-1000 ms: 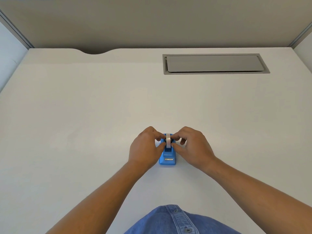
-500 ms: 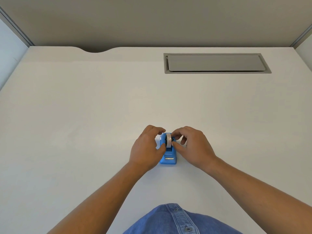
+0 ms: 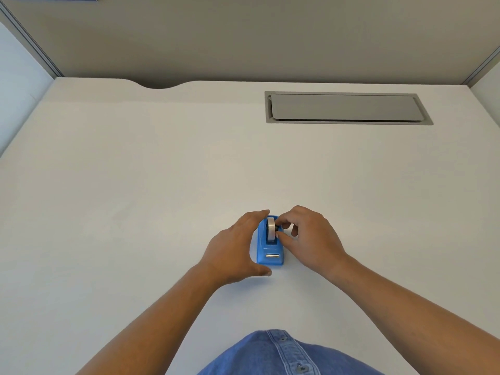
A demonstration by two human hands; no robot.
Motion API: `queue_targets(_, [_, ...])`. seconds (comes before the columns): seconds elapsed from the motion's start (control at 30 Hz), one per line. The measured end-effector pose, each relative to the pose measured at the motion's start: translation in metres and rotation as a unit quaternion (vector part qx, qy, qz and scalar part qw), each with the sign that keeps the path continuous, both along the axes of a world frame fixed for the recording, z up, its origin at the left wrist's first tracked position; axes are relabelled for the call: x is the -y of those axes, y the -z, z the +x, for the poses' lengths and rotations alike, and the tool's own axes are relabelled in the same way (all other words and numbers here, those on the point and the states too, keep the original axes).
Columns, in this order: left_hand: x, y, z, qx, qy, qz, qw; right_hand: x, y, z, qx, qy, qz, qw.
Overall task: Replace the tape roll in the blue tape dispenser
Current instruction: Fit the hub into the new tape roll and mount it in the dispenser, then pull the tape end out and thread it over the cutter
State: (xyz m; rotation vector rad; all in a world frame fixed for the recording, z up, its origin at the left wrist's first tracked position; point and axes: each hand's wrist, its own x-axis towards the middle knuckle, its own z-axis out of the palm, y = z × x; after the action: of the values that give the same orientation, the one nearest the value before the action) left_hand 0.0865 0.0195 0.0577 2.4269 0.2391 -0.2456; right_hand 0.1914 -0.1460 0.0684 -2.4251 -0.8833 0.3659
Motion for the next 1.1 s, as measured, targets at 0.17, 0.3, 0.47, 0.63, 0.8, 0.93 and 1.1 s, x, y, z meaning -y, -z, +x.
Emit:
queue_targets(0.17, [0.010, 0.003, -0.002, 0.034, -0.016, 0.033, 0.999, 0.001, 0.000, -0.003, 0.003, -0.003, -0.002, 1.000])
queue_targets(0.3, [0.016, 0.004, -0.004, 0.048, -0.029, 0.040, 0.998, 0.003, 0.002, -0.006, -0.003, 0.003, 0.009, 1.000])
queue_targets(0.47, [0.018, 0.002, -0.002, 0.047, -0.039, 0.056, 0.997, 0.002, -0.001, -0.007, -0.015, 0.011, 0.017, 1.000])
queue_targets(0.63, [0.020, 0.001, -0.003, 0.043, -0.041, 0.065, 0.996, 0.004, 0.001, -0.010, -0.027, 0.016, 0.024, 0.999])
queue_targets(0.8, [0.021, -0.002, 0.001, 0.033, -0.035, 0.085, 0.995, 0.008, 0.001, -0.014, -0.040, 0.021, 0.025, 0.999])
queue_targets(0.93, [0.022, -0.004, 0.000, 0.031, -0.029, 0.102, 0.994, 0.010, -0.001, -0.019, -0.046, 0.037, 0.029, 0.998])
queue_targets(1.1, [0.023, -0.008, 0.000, 0.029, -0.025, 0.100, 0.994, 0.013, -0.006, -0.028, -0.019, 0.026, 0.036, 0.999])
